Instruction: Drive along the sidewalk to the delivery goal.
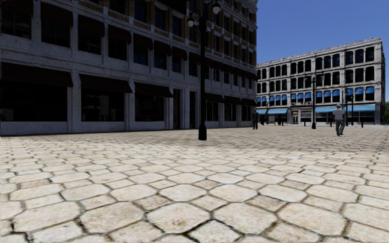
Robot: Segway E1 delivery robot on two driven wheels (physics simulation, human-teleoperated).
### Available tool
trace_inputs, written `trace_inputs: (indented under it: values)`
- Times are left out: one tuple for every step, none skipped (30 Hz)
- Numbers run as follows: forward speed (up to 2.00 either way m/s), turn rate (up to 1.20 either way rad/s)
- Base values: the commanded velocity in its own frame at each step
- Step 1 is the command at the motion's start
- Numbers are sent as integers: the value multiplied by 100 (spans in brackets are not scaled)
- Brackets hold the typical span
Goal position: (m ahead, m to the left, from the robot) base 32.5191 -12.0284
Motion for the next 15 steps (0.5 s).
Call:
trace_inputs:
  values:
    - [154,-51]
    - [154,-51]
    - [154,-51]
    - [154,-51]
    - [155,-51]
    - [155,-51]
    - [159,-51]
    - [159,-51]
    - [166,-51]
    - [170,-51]
    - [170,-51]
    - [170,-51]
    - [171,-51]
    - [171,-51]
    - [171,-51]
